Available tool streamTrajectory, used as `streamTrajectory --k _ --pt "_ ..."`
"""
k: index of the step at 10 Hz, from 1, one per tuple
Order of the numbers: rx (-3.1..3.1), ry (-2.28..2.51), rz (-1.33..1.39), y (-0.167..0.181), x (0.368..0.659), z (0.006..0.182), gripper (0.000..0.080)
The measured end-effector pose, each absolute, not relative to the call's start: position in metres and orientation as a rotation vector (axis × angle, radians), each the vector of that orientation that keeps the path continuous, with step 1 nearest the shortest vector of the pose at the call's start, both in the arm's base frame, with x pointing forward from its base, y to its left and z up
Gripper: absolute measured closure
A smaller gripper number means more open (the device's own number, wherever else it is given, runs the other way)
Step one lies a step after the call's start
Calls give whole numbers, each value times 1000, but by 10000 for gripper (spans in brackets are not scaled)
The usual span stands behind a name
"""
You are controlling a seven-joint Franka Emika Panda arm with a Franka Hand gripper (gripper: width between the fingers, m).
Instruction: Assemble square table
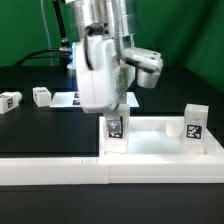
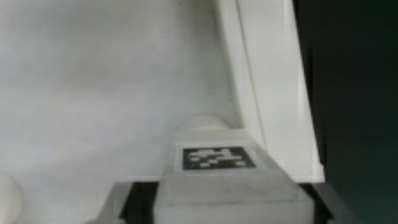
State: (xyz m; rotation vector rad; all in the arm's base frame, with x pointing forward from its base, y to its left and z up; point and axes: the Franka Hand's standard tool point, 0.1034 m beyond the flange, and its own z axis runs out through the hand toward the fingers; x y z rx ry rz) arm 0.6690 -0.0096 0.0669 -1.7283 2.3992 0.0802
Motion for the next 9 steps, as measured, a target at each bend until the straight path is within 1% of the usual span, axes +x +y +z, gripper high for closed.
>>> streamTrajectory --k 2,3,4,5,6,7,9 --pt "-1724 2400 84 -10 669 67 511" --pt "-1740 2389 81 -10 668 66 415" --pt "-2012 2177 11 -11 669 66 415" --pt "-2241 1949 -26 -6 670 67 277" --pt "-2343 1818 -32 0 669 66 190" --pt "-2392 1759 -41 -2 669 66 158" --pt "-2510 1590 -59 -3 669 66 152"
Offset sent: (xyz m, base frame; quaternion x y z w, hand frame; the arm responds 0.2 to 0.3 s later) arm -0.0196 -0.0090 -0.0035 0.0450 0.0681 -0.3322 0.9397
